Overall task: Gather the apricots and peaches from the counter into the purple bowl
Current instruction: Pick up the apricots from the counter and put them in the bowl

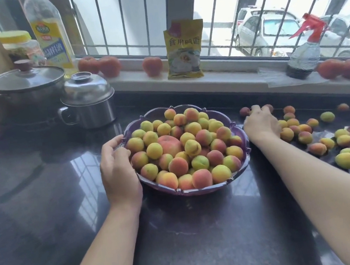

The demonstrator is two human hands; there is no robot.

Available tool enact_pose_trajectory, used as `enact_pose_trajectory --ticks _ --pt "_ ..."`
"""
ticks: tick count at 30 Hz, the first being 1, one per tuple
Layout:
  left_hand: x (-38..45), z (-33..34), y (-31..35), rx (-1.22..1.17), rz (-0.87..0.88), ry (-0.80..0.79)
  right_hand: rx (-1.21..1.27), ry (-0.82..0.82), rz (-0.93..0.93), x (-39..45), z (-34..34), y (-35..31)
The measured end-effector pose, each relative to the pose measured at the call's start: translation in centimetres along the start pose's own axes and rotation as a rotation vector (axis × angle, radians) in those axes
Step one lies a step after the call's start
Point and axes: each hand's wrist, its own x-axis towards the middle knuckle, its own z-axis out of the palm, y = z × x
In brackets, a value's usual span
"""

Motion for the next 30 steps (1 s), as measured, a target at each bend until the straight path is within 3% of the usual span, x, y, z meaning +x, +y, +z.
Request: enact_pose_trajectory --ticks 8,14,18,20,23,30 --pt "-0.6 0.1 0.5 -0.016 -0.006 -0.090 0.281 0.071 -0.011 -1.9 -0.9 1.0" --pt "-1.2 -0.1 1.4 0.065 -0.037 -0.126 0.668 -0.172 -0.112 -6.3 -4.8 2.9" --pt "-2.9 -0.6 3.0 0.169 -0.029 -0.109 0.703 -0.329 -0.103 -7.7 -9.2 3.5" --pt "-3.4 -1.1 3.4 0.184 -0.068 -0.026 0.720 -0.344 -0.138 -7.8 -11.7 2.9" --pt "-4.3 -1.8 3.8 0.227 -0.060 0.109 0.718 -0.342 -0.246 -8.2 -15.0 1.1" --pt "-4.8 -2.5 3.6 0.206 0.007 0.136 0.549 -0.443 -0.570 -11.4 -17.2 -5.2"
